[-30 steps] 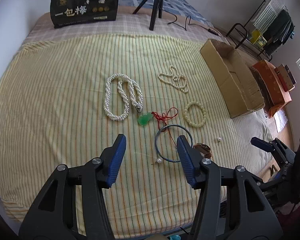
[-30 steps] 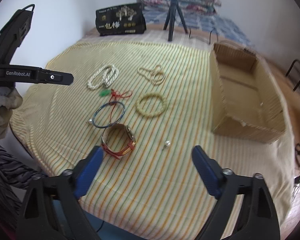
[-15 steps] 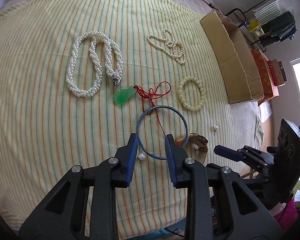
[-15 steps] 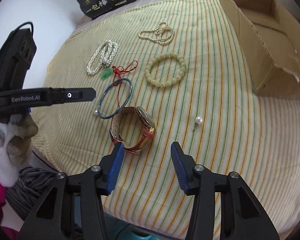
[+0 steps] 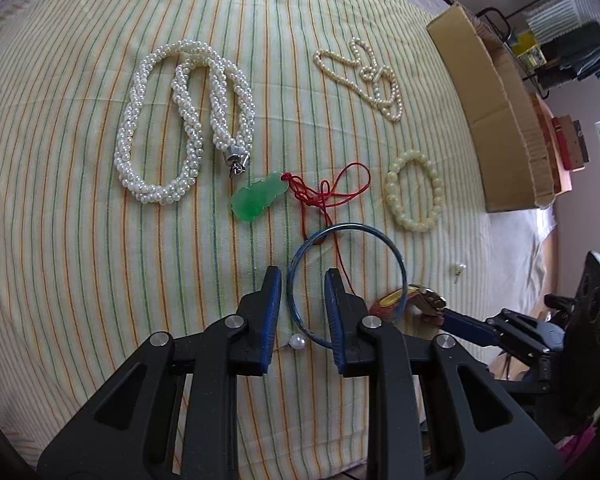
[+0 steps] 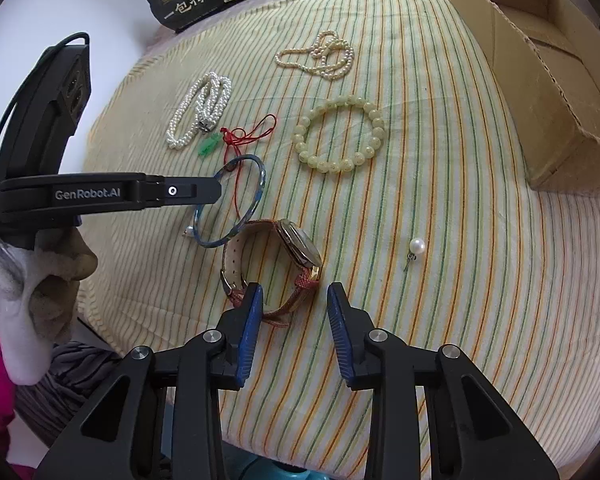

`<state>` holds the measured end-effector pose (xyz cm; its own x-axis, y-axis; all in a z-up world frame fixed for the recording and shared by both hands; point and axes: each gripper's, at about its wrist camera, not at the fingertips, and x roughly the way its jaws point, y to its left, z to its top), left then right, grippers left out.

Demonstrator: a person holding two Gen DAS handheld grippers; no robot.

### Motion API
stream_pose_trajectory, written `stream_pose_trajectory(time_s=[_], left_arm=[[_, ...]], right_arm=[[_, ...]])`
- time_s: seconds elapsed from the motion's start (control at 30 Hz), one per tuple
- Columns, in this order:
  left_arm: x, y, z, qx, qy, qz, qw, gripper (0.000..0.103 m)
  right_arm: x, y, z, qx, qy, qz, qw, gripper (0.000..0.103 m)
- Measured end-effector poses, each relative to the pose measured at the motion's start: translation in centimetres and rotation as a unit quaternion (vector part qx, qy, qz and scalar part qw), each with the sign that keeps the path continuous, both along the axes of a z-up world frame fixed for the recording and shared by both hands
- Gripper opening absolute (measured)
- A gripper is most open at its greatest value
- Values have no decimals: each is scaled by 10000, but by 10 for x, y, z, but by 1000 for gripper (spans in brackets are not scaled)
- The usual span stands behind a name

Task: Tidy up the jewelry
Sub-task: 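Close the left gripper on the blue bangle while the right gripper grasps the watch strap, then carry the bangle with the left tool while the right tool carries the watch into the box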

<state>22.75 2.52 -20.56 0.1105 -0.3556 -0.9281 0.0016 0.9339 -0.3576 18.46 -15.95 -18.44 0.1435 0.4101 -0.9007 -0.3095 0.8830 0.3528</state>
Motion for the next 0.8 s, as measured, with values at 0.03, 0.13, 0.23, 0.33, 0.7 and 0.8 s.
stream_pose_trajectory(time_s=[0.03, 0.13, 0.23, 0.33, 0.7, 0.8], left_arm=[[0, -1, -1, 83, -23, -37, 10000, 16], [0, -2, -4, 235, -97, -54, 9997, 8], [0, -4, -4, 285, -155, -52, 9995, 3], [-1, -3, -2, 308, -212, -41, 9993, 2], [-11, 3, 28, 257, -618, 49, 9977, 1], [-12, 4, 35, 212, -703, 75, 9973, 1]], right_arm=[[0, 1, 0, -27, -15, 8, 10000, 29], [5, 8, -3, -141, -50, 18, 9999, 26], [9, 13, -8, -229, -64, 34, 9997, 19], [13, 15, -10, -308, -121, 19, 9995, 12], [7, 5, -1, -476, -513, 35, 9975, 9], [8, 1, 6, -468, -625, -6, 9969, 9]])
